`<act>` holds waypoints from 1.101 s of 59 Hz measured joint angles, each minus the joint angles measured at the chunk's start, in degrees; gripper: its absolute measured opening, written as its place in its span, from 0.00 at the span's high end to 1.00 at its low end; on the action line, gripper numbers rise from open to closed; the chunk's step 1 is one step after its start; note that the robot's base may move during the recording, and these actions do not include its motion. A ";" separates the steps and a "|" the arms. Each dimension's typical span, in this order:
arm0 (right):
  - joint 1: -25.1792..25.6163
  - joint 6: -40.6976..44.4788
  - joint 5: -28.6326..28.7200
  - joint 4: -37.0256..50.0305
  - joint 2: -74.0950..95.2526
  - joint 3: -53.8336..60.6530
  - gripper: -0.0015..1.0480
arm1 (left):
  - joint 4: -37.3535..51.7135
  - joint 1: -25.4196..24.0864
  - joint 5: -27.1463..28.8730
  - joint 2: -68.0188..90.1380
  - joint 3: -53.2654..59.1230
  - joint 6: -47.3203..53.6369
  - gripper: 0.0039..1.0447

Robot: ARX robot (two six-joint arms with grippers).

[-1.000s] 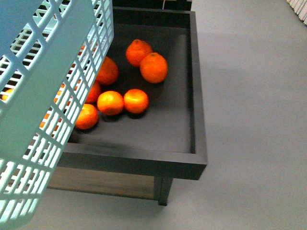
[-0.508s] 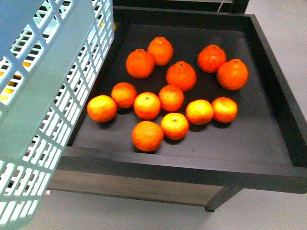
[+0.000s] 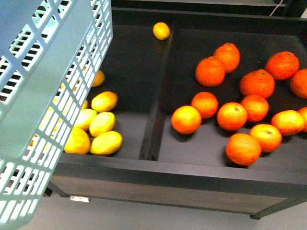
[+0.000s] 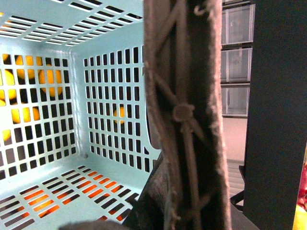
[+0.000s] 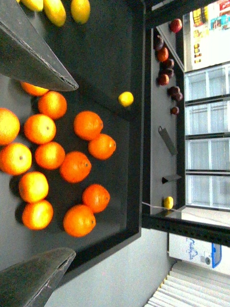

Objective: Pick lemon and mango into basket

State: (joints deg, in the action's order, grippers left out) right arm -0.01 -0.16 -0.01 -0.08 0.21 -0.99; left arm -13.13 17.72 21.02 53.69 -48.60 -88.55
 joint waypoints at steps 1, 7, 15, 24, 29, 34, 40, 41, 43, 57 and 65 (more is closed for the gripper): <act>0.00 0.00 0.00 0.00 0.00 0.00 0.08 | 0.00 0.00 -0.02 0.02 0.00 0.00 0.96; 0.00 0.00 0.04 0.00 0.00 0.00 0.08 | 0.00 0.00 -0.24 0.00 0.00 0.00 0.96; 0.00 0.00 -0.02 0.00 0.00 0.00 0.08 | 0.00 0.00 -0.22 0.00 0.00 0.02 0.96; 0.00 0.00 -0.11 0.00 -0.04 0.00 0.08 | 0.00 0.00 -0.17 0.00 0.00 0.04 0.96; 0.00 -0.02 -0.07 -0.02 0.00 0.00 0.08 | -0.02 0.00 -0.35 0.02 0.00 0.02 0.96; 0.02 0.00 0.02 0.00 0.02 0.00 0.08 | -0.02 0.00 -0.15 0.07 0.00 0.02 0.96; 0.00 0.00 -0.02 0.00 0.00 0.00 0.08 | -0.02 0.00 -0.15 -0.04 0.00 0.02 0.96; 0.00 0.00 0.02 0.00 0.00 0.00 0.08 | -0.02 0.00 -0.17 -0.02 0.00 0.00 0.96; 0.00 0.02 0.00 0.00 0.02 0.00 0.08 | 0.00 0.00 -0.20 -0.02 0.00 0.02 0.96; 0.00 0.00 -0.13 0.00 0.00 0.00 0.08 | -0.02 0.00 -0.20 -0.04 -0.02 0.02 0.96; 0.00 0.00 -0.02 0.00 -0.02 0.00 0.08 | 0.00 0.00 -0.15 -0.04 -0.02 0.00 0.96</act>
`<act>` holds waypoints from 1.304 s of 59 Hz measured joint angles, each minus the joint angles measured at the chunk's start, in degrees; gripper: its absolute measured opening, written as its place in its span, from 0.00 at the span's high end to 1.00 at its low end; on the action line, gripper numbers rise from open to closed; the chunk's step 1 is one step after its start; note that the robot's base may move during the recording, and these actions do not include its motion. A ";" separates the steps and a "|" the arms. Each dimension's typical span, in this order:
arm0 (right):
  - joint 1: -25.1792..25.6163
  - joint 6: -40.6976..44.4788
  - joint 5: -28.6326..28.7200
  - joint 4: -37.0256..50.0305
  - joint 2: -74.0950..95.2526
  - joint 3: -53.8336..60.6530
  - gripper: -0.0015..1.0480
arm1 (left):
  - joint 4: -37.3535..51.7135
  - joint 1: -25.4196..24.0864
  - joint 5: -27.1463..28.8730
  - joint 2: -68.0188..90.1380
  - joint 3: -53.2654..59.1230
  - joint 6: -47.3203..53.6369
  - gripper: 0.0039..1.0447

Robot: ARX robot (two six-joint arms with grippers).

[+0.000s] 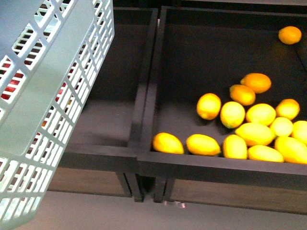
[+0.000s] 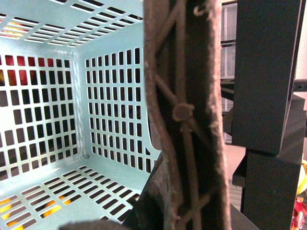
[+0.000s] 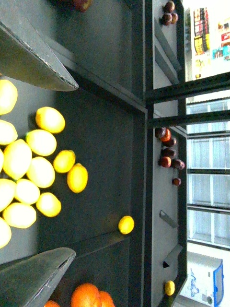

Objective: Pick lemon and mango into basket

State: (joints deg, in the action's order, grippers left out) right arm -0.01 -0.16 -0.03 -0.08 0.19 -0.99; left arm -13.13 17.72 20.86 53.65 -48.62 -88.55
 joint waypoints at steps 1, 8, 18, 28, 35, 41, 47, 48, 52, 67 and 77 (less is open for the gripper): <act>0.00 0.00 0.00 0.00 0.00 0.00 0.08 | 0.00 0.00 0.04 -0.02 0.00 0.02 0.96; 0.00 0.00 0.02 0.00 0.00 0.00 0.08 | -0.02 0.00 -0.07 0.00 0.00 0.00 0.96; 0.00 0.00 0.04 0.00 0.00 0.00 0.08 | 0.00 0.00 0.07 0.00 0.00 0.04 0.96; 0.07 0.00 0.35 0.00 0.00 0.00 0.08 | 0.00 -0.15 0.09 0.02 0.00 0.17 0.96; 0.04 0.00 0.46 0.00 0.02 0.02 0.08 | 0.00 -0.52 1.75 -0.04 -0.02 0.81 0.96; 0.04 0.00 0.26 0.00 0.00 0.04 0.08 | -0.02 -0.48 0.83 -0.04 0.00 1.25 0.96; 0.04 0.00 0.24 0.00 0.00 0.04 0.08 | -0.02 -0.33 -0.26 -0.02 0.00 0.72 0.96; 0.04 0.00 0.24 0.00 0.00 0.02 0.08 | -0.13 -0.26 -0.11 0.04 -0.02 0.74 0.96; 0.04 0.00 0.22 0.00 0.00 0.04 0.08 | -10.54 0.59 2.16 2.73 -4.59 4.76 0.96; 0.04 0.02 0.04 0.00 0.00 0.02 0.08 | -13.16 1.84 1.11 16.59 -12.17 22.12 0.96; 0.04 0.00 0.04 0.00 0.00 0.04 0.08 | -7.76 4.39 -2.05 27.36 -18.95 24.20 0.96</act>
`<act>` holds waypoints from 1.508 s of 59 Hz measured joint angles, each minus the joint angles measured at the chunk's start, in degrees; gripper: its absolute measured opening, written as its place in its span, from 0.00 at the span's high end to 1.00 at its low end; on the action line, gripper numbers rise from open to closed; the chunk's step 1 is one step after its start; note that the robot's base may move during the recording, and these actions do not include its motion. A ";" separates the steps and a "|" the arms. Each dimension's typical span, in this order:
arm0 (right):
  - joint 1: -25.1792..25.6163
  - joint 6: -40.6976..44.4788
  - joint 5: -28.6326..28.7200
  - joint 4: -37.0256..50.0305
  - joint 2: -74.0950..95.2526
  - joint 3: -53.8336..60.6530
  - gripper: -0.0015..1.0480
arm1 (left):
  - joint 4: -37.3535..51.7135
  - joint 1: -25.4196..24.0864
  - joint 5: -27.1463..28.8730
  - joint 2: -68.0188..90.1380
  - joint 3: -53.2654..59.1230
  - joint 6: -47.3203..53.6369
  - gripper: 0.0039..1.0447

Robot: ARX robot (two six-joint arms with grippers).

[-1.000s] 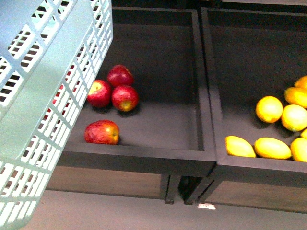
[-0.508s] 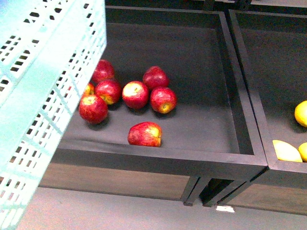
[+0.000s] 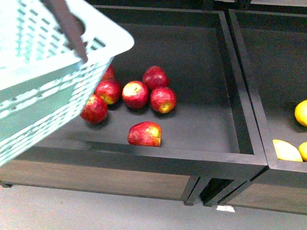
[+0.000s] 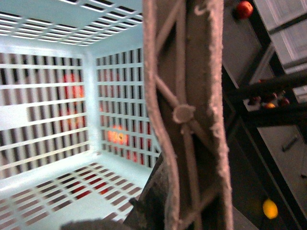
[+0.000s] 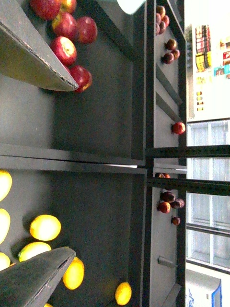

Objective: Pick lemon and mango into basket

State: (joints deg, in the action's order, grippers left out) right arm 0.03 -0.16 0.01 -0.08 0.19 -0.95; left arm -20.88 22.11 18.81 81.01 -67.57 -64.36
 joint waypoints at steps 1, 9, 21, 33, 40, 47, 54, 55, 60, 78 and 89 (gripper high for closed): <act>0.00 0.00 0.00 0.00 0.00 -0.02 0.08 | 0.76 0.46 -0.66 1.36 -0.98 0.20 0.96; 0.00 0.00 0.00 0.00 0.00 0.00 0.08 | 3.76 4.35 -7.23 9.97 -8.35 0.92 0.96; 0.00 0.00 0.00 0.00 0.00 0.00 0.08 | 4.17 9.84 -15.04 18.58 -16.48 2.23 0.96; 0.00 0.00 0.00 0.00 0.00 0.00 0.08 | 5.68 13.35 -20.06 19.91 -19.34 6.60 0.96; 0.00 0.00 0.00 0.00 0.00 0.00 0.08 | 6.05 15.10 -22.14 19.89 -19.52 7.98 0.96; 0.00 0.00 0.00 0.00 0.00 0.00 0.08 | 6.05 15.74 -22.95 19.89 -19.52 7.96 0.96; 0.00 0.00 0.00 0.00 0.00 0.00 0.08 | 6.05 15.63 -21.88 19.89 -19.52 8.35 0.96; 0.00 0.00 0.00 0.00 0.00 0.00 0.08 | 6.05 15.63 -21.81 19.89 -19.52 8.41 0.96; 0.00 0.00 0.00 0.00 0.00 0.00 0.08 | 6.05 15.06 -21.55 19.89 -19.52 8.68 0.96; 11.89 -10.97 14.49 -12.39 23.32 -7.41 0.08 | 6.05 15.30 -22.12 19.89 -19.52 8.70 0.96; 15.76 -9.25 12.76 3.02 42.18 -9.29 0.08 | 6.05 15.28 -21.81 19.89 -19.52 8.81 0.96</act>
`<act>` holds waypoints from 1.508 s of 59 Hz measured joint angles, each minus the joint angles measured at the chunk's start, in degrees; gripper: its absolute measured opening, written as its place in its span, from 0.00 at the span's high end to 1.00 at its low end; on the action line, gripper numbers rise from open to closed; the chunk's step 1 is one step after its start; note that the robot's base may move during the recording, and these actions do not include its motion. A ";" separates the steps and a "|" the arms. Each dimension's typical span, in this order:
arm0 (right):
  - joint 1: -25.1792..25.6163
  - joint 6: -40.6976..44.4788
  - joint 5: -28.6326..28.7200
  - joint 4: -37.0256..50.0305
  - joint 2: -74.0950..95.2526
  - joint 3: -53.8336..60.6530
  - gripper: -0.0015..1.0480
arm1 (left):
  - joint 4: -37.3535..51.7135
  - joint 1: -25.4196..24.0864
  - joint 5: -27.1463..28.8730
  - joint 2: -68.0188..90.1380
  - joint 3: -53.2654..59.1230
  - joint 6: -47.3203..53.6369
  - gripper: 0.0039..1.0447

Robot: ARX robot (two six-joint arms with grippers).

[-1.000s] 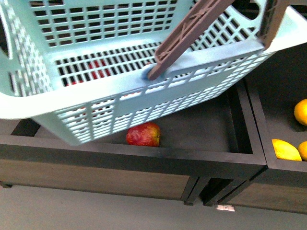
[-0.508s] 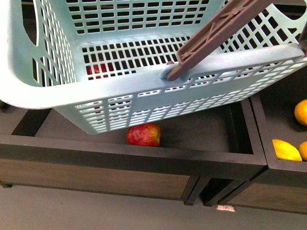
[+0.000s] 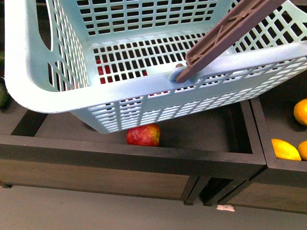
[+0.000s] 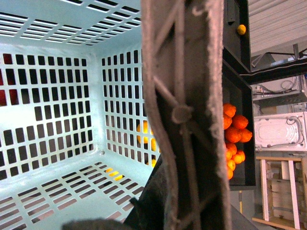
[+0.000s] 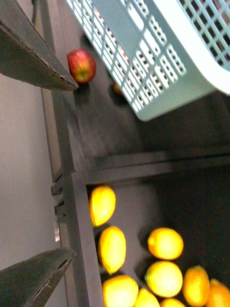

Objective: Pick lemon and mango into basket

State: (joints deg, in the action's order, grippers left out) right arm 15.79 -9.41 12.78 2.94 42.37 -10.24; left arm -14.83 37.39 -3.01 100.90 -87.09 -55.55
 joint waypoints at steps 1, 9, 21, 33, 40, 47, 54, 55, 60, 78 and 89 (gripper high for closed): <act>0.00 0.07 -0.11 1.07 1.40 -0.22 0.08 | 0.00 0.00 0.02 0.00 0.00 0.00 0.96; -0.52 0.35 -2.84 19.19 30.12 -9.05 0.08 | 0.00 0.00 0.04 0.00 0.00 0.00 0.96; -1.05 -0.17 -9.99 27.74 61.90 -25.46 0.08 | 0.00 0.00 -0.04 0.00 0.00 0.00 0.96; -1.33 -2.10 -14.43 25.44 82.86 -39.65 0.08 | 0.00 0.00 0.04 0.00 0.00 0.02 0.96; -1.64 -3.04 -14.71 24.24 87.95 -44.15 0.08 | 0.00 0.00 0.15 0.00 0.00 0.04 0.96; -1.66 -3.82 -15.15 22.91 91.47 -48.70 0.08 | 0.00 0.00 -0.02 0.00 0.00 0.02 0.96; -1.51 -5.14 -16.02 19.87 95.80 -55.58 0.08 | 0.00 0.00 0.00 0.00 0.00 0.02 0.96; -1.51 -5.20 -16.02 19.61 96.13 -56.17 0.08 | 0.00 0.00 0.00 0.00 0.00 0.02 0.96; -1.49 -6.05 -16.26 17.94 98.44 -59.87 0.08 | 0.00 0.00 0.00 0.00 0.00 0.02 0.96; -1.64 -8.57 -17.64 12.11 105.53 -73.90 0.08 | 0.00 0.00 0.00 0.00 0.00 0.02 0.96; -1.36 -9.44 -18.64 9.33 108.34 -79.67 0.08 | 0.00 0.00 0.00 0.00 0.00 0.02 0.96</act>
State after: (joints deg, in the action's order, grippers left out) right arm 14.44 -18.85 -5.87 12.27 150.71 -89.91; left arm -14.83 37.39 -3.01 100.90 -87.09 -55.53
